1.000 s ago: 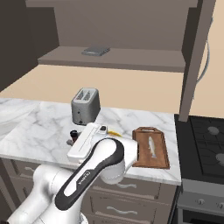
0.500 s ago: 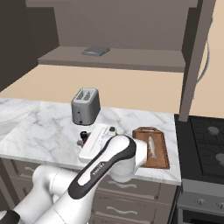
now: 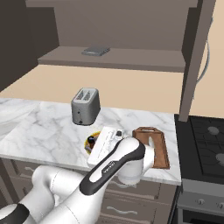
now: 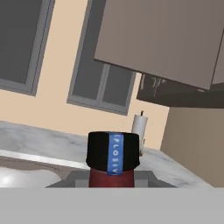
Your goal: Pick the fish from the plate and place it on the cutting board. Then pick the condiment bottle from the cabinet and place it next to the cutting board.
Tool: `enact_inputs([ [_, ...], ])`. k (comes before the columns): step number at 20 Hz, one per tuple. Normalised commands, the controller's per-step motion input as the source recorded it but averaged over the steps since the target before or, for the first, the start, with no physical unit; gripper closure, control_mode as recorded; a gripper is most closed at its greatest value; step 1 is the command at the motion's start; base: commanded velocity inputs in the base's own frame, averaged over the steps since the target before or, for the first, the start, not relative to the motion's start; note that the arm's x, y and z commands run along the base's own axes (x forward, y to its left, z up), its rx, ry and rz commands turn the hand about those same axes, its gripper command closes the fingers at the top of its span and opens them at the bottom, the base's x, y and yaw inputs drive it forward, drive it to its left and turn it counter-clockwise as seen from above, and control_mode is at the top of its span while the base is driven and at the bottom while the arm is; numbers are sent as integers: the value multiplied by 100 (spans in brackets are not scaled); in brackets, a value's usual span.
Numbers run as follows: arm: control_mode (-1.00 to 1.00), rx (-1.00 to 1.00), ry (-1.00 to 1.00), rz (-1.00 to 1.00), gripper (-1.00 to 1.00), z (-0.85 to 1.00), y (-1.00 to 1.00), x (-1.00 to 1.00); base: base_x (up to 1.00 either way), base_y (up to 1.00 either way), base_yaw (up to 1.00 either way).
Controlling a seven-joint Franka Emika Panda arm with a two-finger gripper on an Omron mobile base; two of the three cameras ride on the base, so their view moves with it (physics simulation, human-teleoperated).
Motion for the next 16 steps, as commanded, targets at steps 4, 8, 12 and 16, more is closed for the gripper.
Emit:
enact_inputs([
  [4, -100, 3, -9, 0, 100, -32, -27, 12, 0, 0, 0],
  [8, -100, 6, -4, 0, 100, -27, -25, 13, 0, 0, 0],
  [12, -100, 7, 0, 0, 100, -23, -17, 10, 0, 0, 0],
  [16, -100, 8, 0, 0, 100, -14, -13, 13, 0, 0, 0],
])
